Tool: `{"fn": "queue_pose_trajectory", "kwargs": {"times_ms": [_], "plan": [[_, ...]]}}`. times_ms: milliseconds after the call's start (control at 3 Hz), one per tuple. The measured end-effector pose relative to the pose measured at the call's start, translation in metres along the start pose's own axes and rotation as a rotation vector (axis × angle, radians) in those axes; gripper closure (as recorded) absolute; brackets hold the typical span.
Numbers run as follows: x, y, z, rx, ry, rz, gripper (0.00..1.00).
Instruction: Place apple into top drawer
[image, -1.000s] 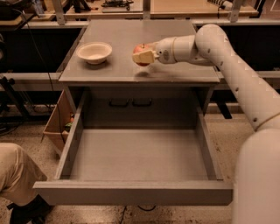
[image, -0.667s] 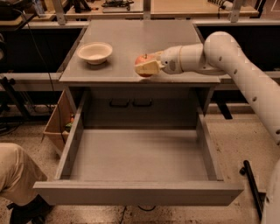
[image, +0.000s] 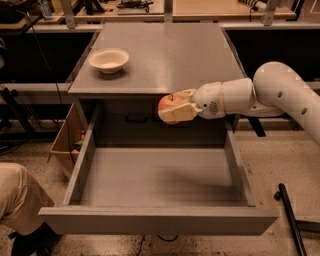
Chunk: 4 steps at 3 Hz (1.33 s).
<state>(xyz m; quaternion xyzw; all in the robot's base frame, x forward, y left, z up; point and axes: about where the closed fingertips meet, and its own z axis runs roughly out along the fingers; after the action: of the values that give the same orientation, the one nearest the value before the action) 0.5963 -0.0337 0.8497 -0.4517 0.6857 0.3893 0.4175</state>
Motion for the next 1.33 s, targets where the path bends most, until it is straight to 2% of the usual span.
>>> {"fn": "queue_pose_trajectory", "kwargs": {"times_ms": [333, 667, 1000, 1333], "plan": [[0.000, 0.000, 0.000, 0.000, 0.000, 0.000, 1.00], [0.039, -0.005, 0.018, -0.011, 0.058, -0.018, 1.00], [0.108, -0.012, 0.042, -0.031, 0.147, -0.054, 1.00], [0.145, -0.017, 0.053, -0.048, 0.181, -0.093, 1.00]]}}
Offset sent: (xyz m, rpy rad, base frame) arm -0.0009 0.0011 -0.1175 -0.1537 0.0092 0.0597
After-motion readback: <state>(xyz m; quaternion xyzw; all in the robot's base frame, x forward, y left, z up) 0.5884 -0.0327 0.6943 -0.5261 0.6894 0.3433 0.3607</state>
